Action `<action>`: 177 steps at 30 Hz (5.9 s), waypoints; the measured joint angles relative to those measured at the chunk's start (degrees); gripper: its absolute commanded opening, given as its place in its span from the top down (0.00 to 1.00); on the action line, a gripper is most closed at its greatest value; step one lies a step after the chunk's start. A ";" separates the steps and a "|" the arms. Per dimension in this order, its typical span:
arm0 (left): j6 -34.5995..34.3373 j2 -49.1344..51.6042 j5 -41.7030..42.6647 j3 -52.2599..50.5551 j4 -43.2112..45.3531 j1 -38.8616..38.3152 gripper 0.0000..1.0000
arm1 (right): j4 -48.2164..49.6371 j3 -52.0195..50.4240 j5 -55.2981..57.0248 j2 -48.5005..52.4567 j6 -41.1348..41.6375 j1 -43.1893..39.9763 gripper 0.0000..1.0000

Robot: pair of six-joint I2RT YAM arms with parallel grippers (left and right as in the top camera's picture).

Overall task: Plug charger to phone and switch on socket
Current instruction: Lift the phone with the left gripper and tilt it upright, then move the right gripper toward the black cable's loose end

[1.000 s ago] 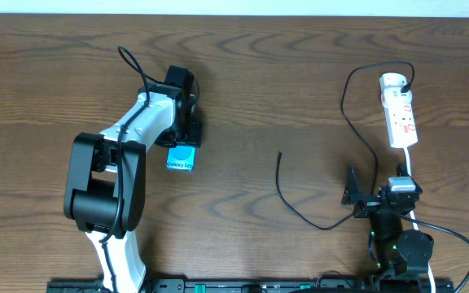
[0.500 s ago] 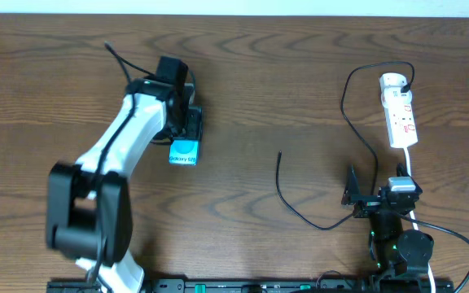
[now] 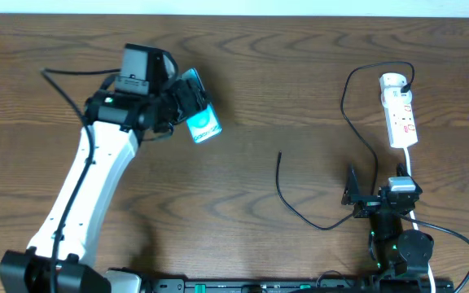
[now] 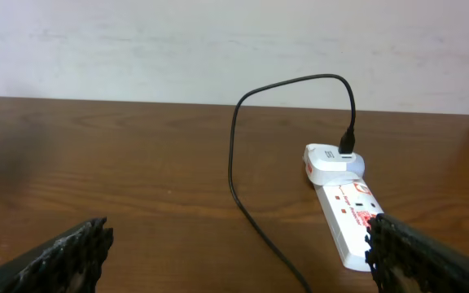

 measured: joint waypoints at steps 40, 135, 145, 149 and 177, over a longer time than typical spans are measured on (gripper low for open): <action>-53.70 7.87 49.70 0.00 5.09 17.99 0.93 | 0.00 0.00 0.02 0.00 0.00 0.00 0.01; -3.67 7.87 -12.50 -0.09 -17.20 7.78 0.93 | -48.35 88.78 -36.35 102.20 17.64 5.68 0.01; -3.67 7.87 -12.52 -0.09 -17.29 7.78 0.93 | -52.74 88.78 -2.80 106.44 39.15 23.28 0.07; -3.67 7.85 -12.50 -0.09 -17.49 7.78 0.93 | -54.05 88.78 6.08 106.60 45.75 27.10 0.08; -3.67 7.87 -12.52 -0.09 -17.94 7.78 0.93 | -57.79 88.17 2.05 114.64 43.32 30.45 0.09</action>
